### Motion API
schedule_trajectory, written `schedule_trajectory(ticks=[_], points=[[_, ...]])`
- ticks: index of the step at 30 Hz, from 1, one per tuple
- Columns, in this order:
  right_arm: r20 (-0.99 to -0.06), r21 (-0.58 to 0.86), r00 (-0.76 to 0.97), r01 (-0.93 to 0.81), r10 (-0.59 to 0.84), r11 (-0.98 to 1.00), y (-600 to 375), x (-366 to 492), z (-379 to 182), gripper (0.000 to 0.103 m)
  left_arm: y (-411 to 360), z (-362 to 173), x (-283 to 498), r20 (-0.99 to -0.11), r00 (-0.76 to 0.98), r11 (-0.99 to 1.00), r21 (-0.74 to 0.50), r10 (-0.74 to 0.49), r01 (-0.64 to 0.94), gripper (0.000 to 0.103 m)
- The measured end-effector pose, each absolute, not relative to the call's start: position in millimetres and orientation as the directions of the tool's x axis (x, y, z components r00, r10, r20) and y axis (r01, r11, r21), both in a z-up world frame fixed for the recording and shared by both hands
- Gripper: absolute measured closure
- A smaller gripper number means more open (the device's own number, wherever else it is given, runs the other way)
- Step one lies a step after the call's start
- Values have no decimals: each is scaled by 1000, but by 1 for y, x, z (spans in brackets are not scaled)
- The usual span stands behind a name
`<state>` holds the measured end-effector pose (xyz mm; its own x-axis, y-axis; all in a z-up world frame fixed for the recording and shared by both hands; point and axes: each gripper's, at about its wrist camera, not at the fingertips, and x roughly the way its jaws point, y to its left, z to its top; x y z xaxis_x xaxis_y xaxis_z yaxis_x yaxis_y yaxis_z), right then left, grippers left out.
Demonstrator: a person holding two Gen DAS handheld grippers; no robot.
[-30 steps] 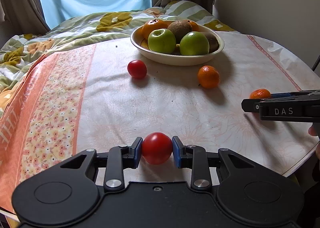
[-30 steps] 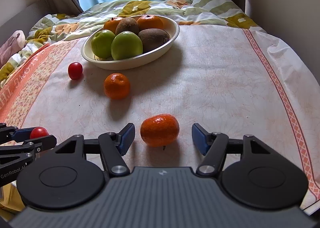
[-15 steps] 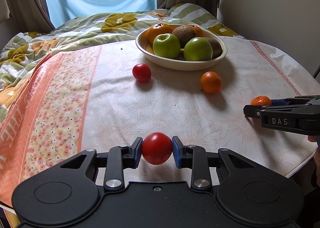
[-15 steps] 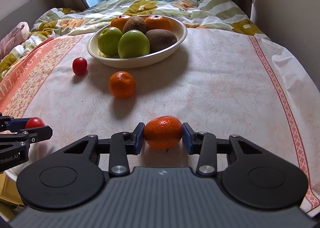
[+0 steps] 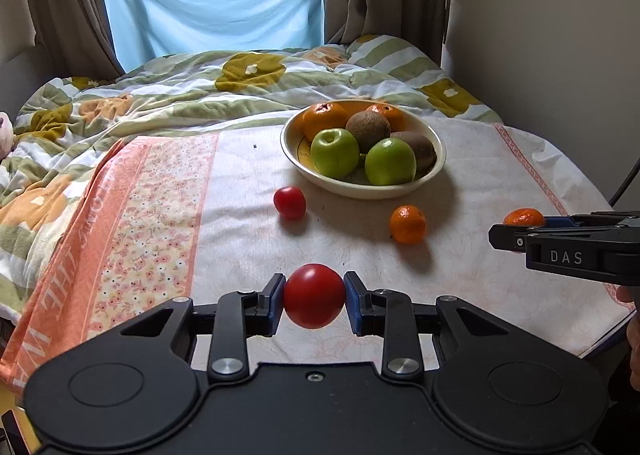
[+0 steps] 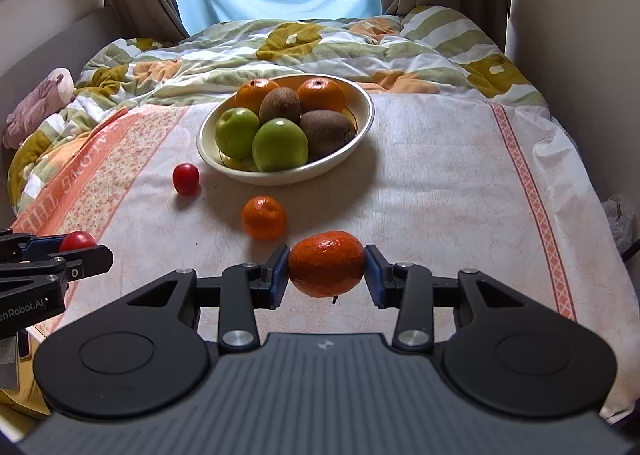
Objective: Organize fruits
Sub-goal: 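Carry tomato and mandarin over the bowl and open the left tool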
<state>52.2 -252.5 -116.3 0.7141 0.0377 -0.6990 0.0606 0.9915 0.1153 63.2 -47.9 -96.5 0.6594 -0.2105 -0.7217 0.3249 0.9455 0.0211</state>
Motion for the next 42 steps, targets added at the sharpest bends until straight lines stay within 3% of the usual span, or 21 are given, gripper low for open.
schedule_trajectory(ticks=[10,23,42], points=[[-656,127,752,29,62,991,-268,62,-58,49,-53,-46,78,-665,711,955,-10,-229,298,68],[-640,142,767,67,40,988,-274,134,-33,49,-65,-30,171,-643,709,931,-18,-290,365,68],[-720,153,694,127,22,980,-259,271,-70,49,-87,-98,288,-750,574,868,-1,-329,496,68]])
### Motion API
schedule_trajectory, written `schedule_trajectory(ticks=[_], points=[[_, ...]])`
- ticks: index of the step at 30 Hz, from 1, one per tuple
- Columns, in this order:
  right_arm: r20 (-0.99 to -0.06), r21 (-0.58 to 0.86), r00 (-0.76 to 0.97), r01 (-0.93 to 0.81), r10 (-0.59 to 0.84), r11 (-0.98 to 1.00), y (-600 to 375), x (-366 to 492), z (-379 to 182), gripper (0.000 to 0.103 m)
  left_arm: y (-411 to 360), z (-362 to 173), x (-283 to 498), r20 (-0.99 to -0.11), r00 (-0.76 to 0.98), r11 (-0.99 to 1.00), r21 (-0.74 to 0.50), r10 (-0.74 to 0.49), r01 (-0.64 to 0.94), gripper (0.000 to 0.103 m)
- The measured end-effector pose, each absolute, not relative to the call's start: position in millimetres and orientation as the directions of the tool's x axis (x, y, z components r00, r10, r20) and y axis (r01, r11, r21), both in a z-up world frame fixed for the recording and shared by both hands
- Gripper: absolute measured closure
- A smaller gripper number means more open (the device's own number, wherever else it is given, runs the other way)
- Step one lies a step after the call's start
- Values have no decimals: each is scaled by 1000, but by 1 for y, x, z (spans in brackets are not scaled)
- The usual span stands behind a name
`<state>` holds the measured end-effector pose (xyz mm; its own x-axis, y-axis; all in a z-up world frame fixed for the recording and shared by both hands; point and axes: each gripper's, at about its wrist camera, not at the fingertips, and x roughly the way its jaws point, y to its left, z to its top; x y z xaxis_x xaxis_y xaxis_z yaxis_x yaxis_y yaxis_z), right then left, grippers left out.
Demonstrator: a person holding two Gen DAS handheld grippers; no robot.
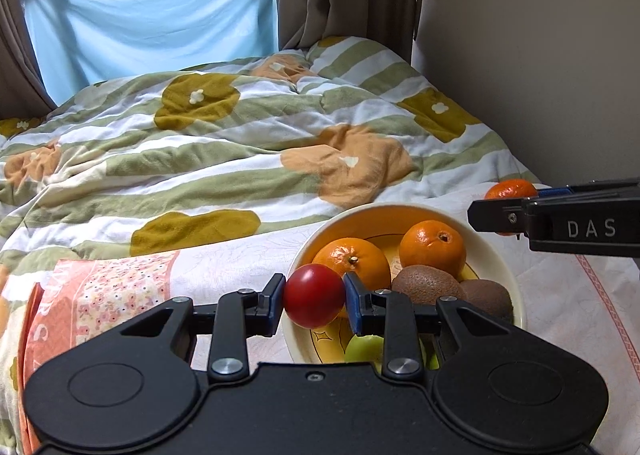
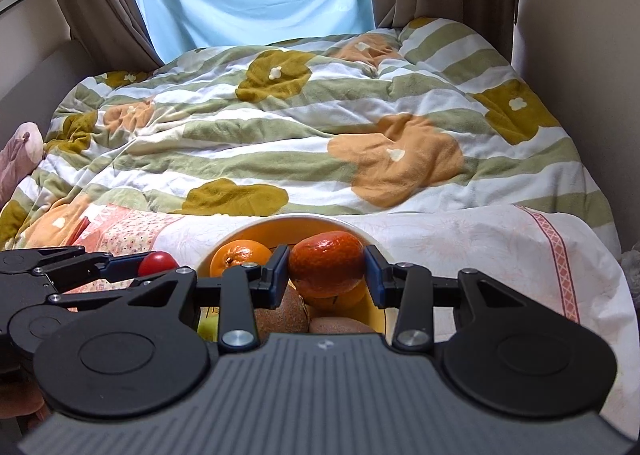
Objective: Organize fruits
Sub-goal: 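Carry tomato and mandarin over the bowl and open the left tool, then lower the mandarin into the bowl and open the right tool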
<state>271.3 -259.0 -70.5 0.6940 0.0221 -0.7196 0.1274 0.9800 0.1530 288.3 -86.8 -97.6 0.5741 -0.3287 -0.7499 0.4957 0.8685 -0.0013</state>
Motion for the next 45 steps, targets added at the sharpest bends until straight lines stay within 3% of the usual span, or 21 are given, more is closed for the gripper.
schedule_trajectory(ticks=[8,9,10,12,25,41,44,45], points=[[-733,158,679,124,32,980,-255,293,-80,49,-90,-109,292,-761,553,844,14,-338,536,65],[-734,158,679,123,33,980,-255,294,-80,49,-91,-109,293,-763,550,841,16,-339,541,47],[-733,159,679,122,34,980,-255,294,-80,49,-90,-109,293,-762,551,842,15,-340,540,21],[-731,158,681,121,34,980,-254,296,-79,49,-86,-105,290,-740,574,848,9,-350,529,4],[-742,132,665,13,90,991,-250,311,-75,48,-80,-86,274,-740,580,853,15,-341,521,4],[-778,180,608,-27,159,983,-244,354,-116,47,-65,-91,285,-748,582,877,1,-319,481,4],[-777,195,607,-22,168,981,-244,356,-119,37,-64,-92,287,-750,582,880,1,-314,476,4],[-774,202,610,-18,171,979,-245,355,-120,24,-64,-93,287,-751,582,880,2,-312,475,4]])
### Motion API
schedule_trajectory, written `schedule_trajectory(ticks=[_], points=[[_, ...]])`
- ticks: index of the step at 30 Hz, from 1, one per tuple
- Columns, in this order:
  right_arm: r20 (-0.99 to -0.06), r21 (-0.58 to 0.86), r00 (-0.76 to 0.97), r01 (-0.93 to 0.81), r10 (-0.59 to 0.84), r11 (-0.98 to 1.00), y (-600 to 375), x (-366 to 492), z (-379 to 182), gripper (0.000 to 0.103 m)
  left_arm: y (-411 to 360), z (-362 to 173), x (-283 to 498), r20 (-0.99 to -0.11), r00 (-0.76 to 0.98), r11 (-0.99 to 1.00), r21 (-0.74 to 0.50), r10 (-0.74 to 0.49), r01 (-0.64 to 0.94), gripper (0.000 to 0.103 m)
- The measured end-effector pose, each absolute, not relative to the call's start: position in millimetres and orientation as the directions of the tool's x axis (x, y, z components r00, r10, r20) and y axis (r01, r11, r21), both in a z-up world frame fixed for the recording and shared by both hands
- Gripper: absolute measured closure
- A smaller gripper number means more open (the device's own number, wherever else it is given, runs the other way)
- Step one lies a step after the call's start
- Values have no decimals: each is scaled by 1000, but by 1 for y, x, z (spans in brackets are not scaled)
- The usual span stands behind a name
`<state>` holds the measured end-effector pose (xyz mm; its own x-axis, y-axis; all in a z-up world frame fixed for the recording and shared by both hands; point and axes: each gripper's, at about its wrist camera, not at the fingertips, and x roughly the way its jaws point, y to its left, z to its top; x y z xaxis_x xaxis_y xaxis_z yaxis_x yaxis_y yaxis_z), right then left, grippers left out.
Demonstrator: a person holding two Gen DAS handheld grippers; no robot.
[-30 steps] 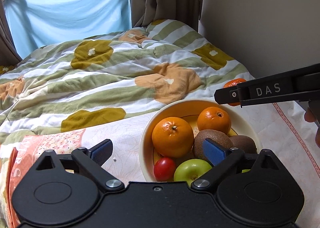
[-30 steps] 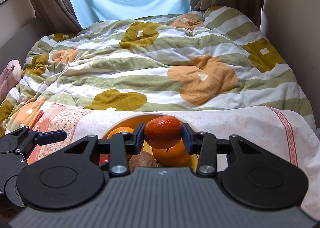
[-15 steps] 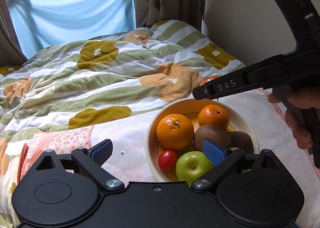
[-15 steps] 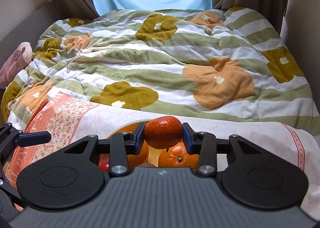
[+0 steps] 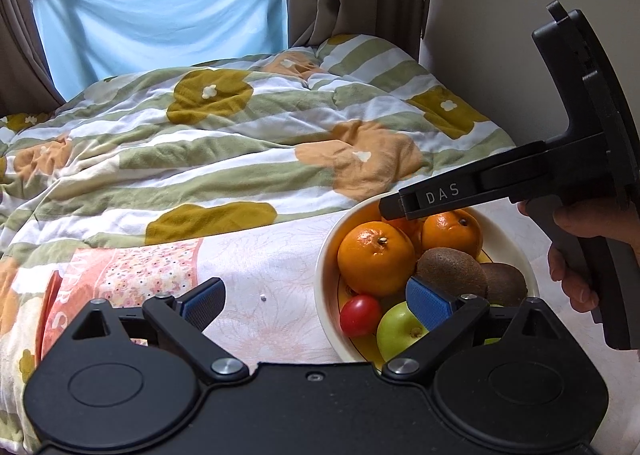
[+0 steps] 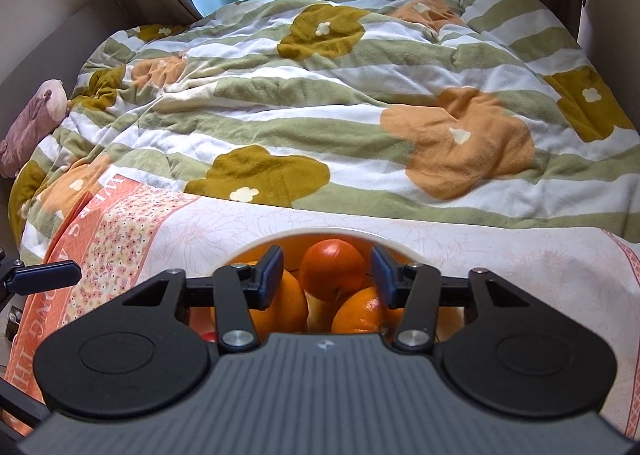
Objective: Organize fruits
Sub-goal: 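Lower the mandarin into the bowl and open the right tool, then lift both tools from the bowl toward the remaining tomato and mandarin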
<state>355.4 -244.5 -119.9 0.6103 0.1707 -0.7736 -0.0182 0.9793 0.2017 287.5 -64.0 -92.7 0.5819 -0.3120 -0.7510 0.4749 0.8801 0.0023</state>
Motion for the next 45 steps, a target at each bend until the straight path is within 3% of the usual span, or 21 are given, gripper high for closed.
schedule_trajectory(ticks=[1,3,22,37,45], points=[[-768,203,618,-12,167,979,-245,355,-120,8,-64,-93,287,-752,582,881,3,-310,473,4],[-760,212,627,-7,170,977,-246,354,-120,0,-63,-93,287,-753,581,882,3,-308,471,4],[-681,236,711,-13,175,972,-265,298,-64,0,-64,-58,256,-695,654,893,38,-299,449,4],[-609,204,772,-69,182,977,-280,177,6,0,-67,-2,166,-598,755,923,67,-267,379,4],[-616,151,773,-74,152,986,-285,113,18,0,-59,5,124,-599,765,934,76,-237,349,4]])
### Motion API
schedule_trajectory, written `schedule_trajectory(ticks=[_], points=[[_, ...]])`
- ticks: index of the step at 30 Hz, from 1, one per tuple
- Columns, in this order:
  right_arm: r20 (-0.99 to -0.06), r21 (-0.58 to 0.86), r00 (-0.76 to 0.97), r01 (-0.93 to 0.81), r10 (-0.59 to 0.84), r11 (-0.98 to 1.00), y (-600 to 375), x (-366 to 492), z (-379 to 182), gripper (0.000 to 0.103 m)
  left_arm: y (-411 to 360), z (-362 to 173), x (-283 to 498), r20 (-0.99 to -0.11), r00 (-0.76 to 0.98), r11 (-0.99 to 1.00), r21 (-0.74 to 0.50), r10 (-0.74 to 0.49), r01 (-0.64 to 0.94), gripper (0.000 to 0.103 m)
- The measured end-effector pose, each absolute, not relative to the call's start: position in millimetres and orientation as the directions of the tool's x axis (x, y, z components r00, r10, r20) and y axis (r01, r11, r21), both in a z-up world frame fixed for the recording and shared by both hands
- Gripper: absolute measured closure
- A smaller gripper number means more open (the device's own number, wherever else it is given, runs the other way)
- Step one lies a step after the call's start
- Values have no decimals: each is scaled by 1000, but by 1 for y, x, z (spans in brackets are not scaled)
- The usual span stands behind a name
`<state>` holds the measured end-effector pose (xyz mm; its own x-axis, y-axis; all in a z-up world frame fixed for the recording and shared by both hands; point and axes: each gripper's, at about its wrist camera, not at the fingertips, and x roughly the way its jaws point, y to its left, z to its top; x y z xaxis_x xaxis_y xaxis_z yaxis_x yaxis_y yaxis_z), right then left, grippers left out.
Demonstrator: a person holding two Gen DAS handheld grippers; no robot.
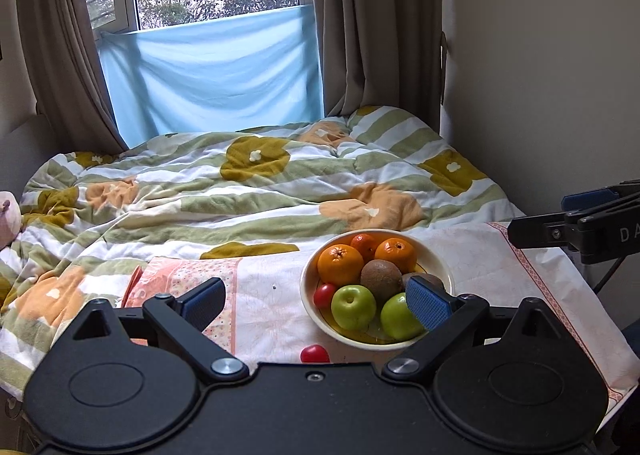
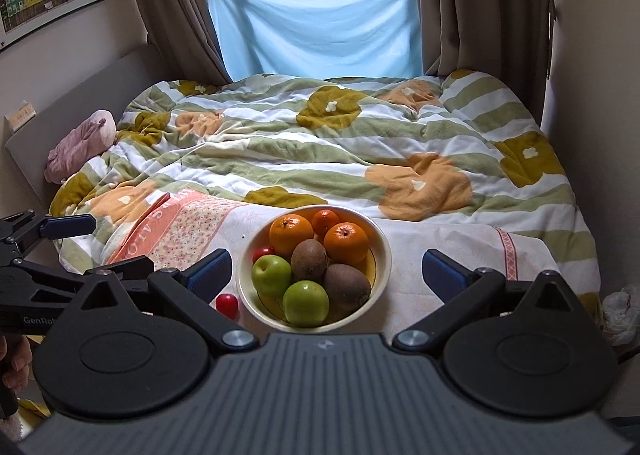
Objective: Organize fruits
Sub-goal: 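Lift both tools from the bowl toward the remaining tomato and mandarin, then grasp the second red tomato with the left tool while the right tool grasps a mandarin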
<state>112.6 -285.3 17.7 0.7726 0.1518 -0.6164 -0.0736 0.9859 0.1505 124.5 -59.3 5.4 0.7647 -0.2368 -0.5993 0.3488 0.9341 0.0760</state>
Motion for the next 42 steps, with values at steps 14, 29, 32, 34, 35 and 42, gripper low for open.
schedule_trajectory(ticks=[14,29,32,34,35,42], points=[[-695,126,718,88,25,988,-252,74,-27,0,-27,-26,122,-655,663,849,61,-363,525,6],[-742,189,661,362,-109,913,-200,96,-89,0,-26,-106,187,-736,500,653,105,-457,750,31],[-749,188,651,390,-125,902,-193,102,-103,0,-30,-120,202,-743,474,616,106,-472,780,31],[-755,183,642,403,-134,897,-190,106,-112,0,-35,-130,211,-750,452,585,108,-482,804,32],[-758,178,636,411,-141,894,-189,108,-117,0,-36,-133,213,-753,445,574,111,-484,811,33],[-762,147,621,442,-183,885,-185,120,-133,0,-43,-156,224,-785,383,516,95,-486,851,49]])
